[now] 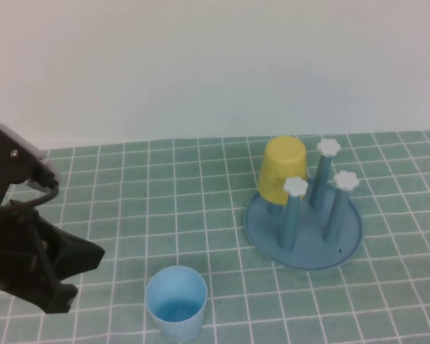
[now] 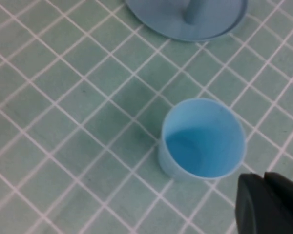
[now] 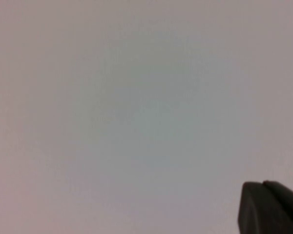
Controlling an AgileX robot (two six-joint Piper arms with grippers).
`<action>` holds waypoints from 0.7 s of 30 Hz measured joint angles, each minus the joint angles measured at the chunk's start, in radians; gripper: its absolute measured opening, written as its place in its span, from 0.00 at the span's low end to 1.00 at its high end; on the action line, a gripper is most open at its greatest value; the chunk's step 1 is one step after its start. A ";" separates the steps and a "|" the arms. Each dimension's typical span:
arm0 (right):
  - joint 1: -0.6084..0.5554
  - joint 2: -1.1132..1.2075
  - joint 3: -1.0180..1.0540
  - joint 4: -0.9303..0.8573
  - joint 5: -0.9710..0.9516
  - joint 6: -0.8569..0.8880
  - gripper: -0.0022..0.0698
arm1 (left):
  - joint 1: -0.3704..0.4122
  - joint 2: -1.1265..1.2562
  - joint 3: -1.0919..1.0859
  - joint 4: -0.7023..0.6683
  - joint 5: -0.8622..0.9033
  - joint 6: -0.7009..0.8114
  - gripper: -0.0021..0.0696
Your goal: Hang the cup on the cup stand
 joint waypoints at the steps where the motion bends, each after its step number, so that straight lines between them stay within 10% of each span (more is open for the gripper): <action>1: 0.000 0.000 -0.033 -0.013 0.075 0.039 0.03 | 0.000 0.004 -0.002 0.002 -0.002 0.017 0.03; 10: 0.000 0.105 -0.406 -0.225 0.653 0.073 0.03 | 0.000 0.126 -0.114 0.069 0.082 0.015 0.03; 21: 0.039 0.422 -0.520 -0.055 1.114 -0.142 0.03 | 0.000 0.218 -0.158 0.105 0.067 0.023 0.03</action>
